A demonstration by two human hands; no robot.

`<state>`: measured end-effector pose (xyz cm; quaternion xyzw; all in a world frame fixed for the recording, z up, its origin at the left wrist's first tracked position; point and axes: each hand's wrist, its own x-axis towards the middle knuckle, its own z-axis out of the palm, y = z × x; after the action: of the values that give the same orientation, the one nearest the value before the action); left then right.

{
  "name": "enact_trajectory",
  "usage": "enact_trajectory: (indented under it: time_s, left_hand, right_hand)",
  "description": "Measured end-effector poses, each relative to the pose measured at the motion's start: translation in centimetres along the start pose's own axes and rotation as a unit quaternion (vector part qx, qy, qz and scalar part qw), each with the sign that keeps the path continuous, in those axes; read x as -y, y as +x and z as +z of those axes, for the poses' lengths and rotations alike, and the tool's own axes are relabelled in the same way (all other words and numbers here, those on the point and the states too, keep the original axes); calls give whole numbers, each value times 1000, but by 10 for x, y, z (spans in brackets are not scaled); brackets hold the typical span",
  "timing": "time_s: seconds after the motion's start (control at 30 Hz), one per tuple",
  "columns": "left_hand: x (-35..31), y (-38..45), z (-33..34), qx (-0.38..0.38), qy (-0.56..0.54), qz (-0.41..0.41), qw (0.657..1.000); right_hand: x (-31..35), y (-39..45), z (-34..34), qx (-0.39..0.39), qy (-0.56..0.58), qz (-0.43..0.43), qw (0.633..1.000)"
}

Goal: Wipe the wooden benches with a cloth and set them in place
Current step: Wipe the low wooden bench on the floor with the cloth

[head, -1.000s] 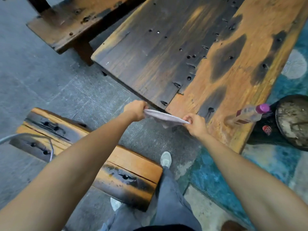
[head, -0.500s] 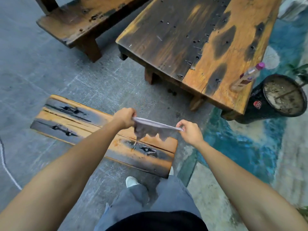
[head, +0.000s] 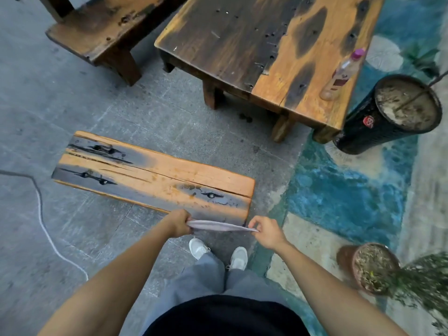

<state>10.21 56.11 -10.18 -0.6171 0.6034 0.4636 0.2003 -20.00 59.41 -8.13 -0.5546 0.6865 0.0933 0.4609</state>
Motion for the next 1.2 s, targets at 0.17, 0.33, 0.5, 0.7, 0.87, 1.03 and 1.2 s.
enact_trajectory:
  time_s: [0.17,0.33,0.5,0.7,0.87,1.03,1.2]
  left_hand:
    - [-39,2,28,44,-23,17,999]
    - [-51,2,41,65,-11,37,997]
    - [-25,12,56,97,18,67,993]
    - [31,40,57,53,70,111,990]
    - [76,26,41,1,75,105,992]
    - [95,23,25,3,56,123,991]
    - [95,24,16,-2,51,139,989]
  right_hand:
    - [-53,-25,23,-31,66,63,995]
    - [-77,-46,46,-63,117,99,986]
    - [-74,-53,85,-96,137,148,975]
    - [-51,-33,158,-149,172,170,959]
    - [-6,-51,197,-187,210,191,941]
    - [20,-59,203,-196,215,202,935]
    - [33,-53,194,-186,203,209,938]
